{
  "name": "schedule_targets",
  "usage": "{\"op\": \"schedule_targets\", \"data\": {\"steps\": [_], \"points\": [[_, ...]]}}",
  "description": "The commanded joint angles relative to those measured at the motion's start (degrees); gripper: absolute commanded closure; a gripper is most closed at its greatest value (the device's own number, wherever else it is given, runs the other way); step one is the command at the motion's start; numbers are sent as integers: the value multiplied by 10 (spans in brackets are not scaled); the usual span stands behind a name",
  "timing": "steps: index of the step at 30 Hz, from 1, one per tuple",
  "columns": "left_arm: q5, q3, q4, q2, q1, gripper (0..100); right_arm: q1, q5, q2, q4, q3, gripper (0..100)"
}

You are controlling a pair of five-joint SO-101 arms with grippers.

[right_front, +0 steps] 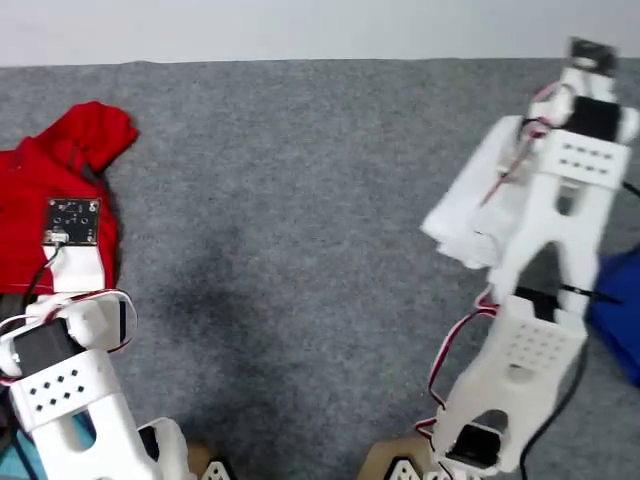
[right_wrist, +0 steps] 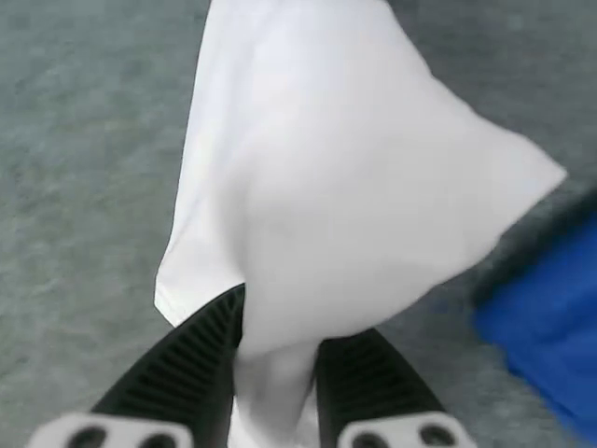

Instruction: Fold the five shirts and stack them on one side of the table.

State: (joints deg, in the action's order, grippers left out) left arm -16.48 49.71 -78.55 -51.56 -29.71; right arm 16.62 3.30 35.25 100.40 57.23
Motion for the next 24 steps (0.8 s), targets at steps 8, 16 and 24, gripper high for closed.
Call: {"op": "schedule_targets", "data": {"steps": [8,16,24], "points": [[-62,-6,10,-10,-4,996,148,-40,-48,21,29,990],[-62,-2,10,-5,-4,996,220,-84,-46,19,29,990],[-61,-2,9,-5,-4,996,270,-111,-29,-22,29,990]]}}
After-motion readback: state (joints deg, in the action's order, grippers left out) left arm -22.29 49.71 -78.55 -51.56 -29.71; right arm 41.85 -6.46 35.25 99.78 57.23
